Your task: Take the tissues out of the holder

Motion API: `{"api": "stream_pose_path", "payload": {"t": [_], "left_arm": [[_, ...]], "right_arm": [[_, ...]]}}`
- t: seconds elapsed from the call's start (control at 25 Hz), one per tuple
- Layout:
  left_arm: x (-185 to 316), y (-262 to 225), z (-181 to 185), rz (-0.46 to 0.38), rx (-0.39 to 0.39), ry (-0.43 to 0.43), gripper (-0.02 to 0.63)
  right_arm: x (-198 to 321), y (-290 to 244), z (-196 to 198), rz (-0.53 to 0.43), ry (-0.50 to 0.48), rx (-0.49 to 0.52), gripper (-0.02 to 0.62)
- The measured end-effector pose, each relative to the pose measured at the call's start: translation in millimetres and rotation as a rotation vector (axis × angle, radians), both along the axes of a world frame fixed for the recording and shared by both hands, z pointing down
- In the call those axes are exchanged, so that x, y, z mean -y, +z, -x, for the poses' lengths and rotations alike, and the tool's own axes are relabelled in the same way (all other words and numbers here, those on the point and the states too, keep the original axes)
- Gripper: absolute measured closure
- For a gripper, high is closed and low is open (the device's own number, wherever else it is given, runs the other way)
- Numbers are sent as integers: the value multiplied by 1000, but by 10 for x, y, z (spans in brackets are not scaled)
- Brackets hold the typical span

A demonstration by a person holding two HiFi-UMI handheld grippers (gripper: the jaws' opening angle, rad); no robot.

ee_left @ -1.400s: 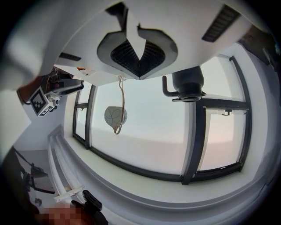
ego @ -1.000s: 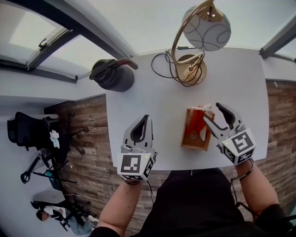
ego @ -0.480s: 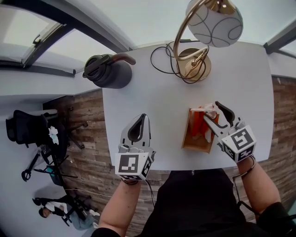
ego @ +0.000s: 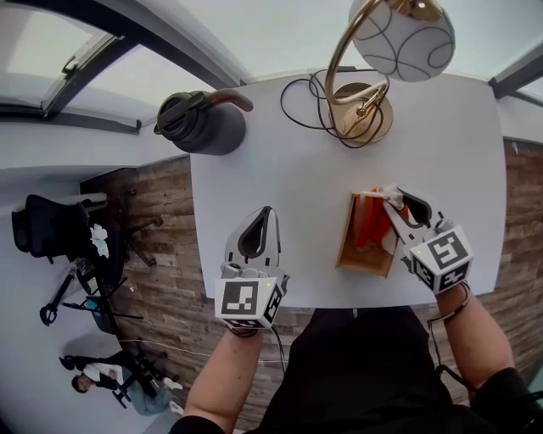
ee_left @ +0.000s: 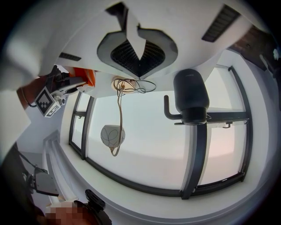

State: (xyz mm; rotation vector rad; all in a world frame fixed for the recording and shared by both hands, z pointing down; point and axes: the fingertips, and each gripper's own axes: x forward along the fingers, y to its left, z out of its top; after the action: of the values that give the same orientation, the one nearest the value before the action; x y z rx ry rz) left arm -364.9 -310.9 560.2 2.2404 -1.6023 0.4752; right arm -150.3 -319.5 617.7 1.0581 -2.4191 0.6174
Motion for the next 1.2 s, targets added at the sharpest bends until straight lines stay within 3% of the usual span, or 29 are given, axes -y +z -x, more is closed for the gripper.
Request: {"api": "stream_pose_path", "payload": {"t": [0.12, 0.28, 1.2], "left_arm": [[-25, -46, 24, -8, 1, -2, 601], [-44, -100, 38, -17, -1, -8, 601], [-114, -814, 144, -153, 1, -4, 601]], "right_arm": [[-23, -10, -25, -2, 17, 4, 531], [-52, -93, -3, -14, 18, 7, 552], [-97, -735, 43, -128, 37, 23, 561]]}}
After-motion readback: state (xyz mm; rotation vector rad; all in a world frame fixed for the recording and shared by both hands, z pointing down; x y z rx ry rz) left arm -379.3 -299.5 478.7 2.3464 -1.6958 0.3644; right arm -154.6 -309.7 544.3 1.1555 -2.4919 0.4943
